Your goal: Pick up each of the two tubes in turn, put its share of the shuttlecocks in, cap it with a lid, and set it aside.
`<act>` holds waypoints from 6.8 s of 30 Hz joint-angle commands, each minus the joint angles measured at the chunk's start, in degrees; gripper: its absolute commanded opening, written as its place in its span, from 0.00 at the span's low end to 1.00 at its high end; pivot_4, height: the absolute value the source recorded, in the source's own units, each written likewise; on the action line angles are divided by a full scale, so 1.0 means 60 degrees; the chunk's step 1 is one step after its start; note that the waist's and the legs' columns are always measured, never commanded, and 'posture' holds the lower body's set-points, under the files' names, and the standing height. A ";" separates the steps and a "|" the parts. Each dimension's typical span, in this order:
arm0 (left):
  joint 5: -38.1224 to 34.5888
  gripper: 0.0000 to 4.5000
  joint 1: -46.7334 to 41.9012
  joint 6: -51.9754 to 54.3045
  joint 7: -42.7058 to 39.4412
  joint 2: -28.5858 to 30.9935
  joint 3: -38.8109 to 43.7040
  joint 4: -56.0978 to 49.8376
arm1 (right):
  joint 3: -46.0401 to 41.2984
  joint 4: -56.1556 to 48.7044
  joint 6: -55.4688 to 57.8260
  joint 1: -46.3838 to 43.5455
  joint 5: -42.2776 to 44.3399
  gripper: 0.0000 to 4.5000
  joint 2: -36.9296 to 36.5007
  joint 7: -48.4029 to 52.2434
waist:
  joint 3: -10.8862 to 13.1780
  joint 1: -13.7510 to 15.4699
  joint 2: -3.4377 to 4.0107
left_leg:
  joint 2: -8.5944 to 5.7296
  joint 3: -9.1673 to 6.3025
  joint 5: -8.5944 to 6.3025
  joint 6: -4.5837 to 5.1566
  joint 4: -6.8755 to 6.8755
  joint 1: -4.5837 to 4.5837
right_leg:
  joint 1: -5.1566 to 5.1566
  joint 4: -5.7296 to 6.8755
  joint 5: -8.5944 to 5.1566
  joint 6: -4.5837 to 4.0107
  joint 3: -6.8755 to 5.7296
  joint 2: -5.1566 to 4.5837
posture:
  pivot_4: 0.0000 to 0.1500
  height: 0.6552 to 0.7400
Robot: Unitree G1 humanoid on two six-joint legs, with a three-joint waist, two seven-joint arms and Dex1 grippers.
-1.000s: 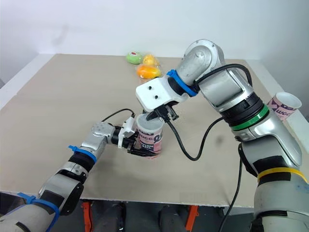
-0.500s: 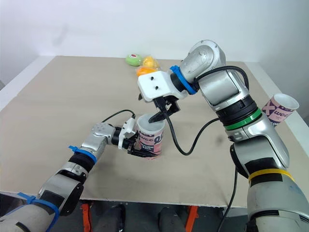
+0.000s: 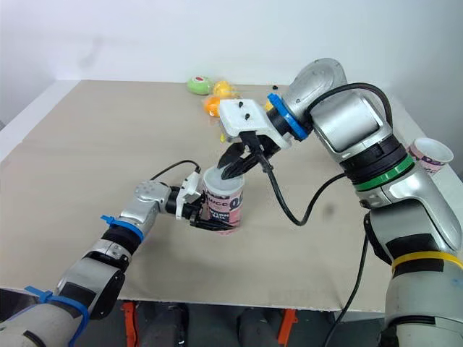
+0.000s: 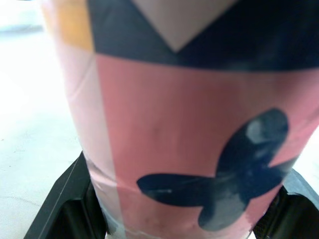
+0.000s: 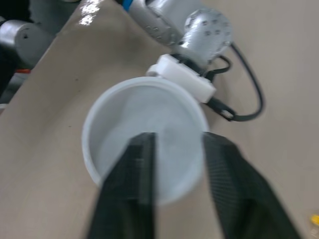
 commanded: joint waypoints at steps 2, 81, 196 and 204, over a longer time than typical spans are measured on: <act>0.0272 0.71 0.0060 0.0050 0.0167 0.0277 0.0050 0.0236 | 0.0208 -0.0279 -0.0067 -0.0138 0.0373 0.03 -0.0182 0.0368 | 0.0001 -0.0001 0.0001 | 0.0000 0.0000 0.0000 0.0000 0.0000 0.0000 | 0.0000 0.0000 -0.0001 0.0000 0.0002 0.0000 | 1.00 0.91; -0.0289 0.97 0.1066 0.1614 -0.0320 0.1621 0.0360 -0.2019 | -0.6302 -0.5455 0.3305 0.7480 0.3244 1.00 -0.1256 -0.4394 | -0.0038 0.0018 -0.0058 | -0.0004 -0.0030 -0.0028 -0.0022 -0.0035 -0.0004 | 0.0021 -0.0014 -0.0042 0.0032 0.0020 0.0025 | 1.00 0.91; -0.3006 1.00 0.0167 0.5119 0.1216 0.1784 0.1260 -0.5395 | -0.9859 -0.0281 0.0375 0.8913 0.0662 0.62 0.0551 -0.9113 | 0.0040 0.0118 -0.0053 | -0.0011 -0.0023 -0.0033 -0.0006 0.0018 -0.0021 | 0.0032 -0.0012 -0.0015 0.0067 0.0036 0.0030 | 1.00 0.91; -0.2446 1.00 -0.0401 0.4602 0.1674 0.1216 0.1146 -0.4417 | -0.9890 0.0427 0.0148 0.9048 0.0697 0.62 0.0696 -0.9387 | 0.0040 0.0027 -0.0048 | -0.0021 -0.0023 -0.0033 -0.0005 0.0018 -0.0021 | 0.0036 -0.0013 -0.0013 0.0075 0.0045 0.0027 | 1.00 0.91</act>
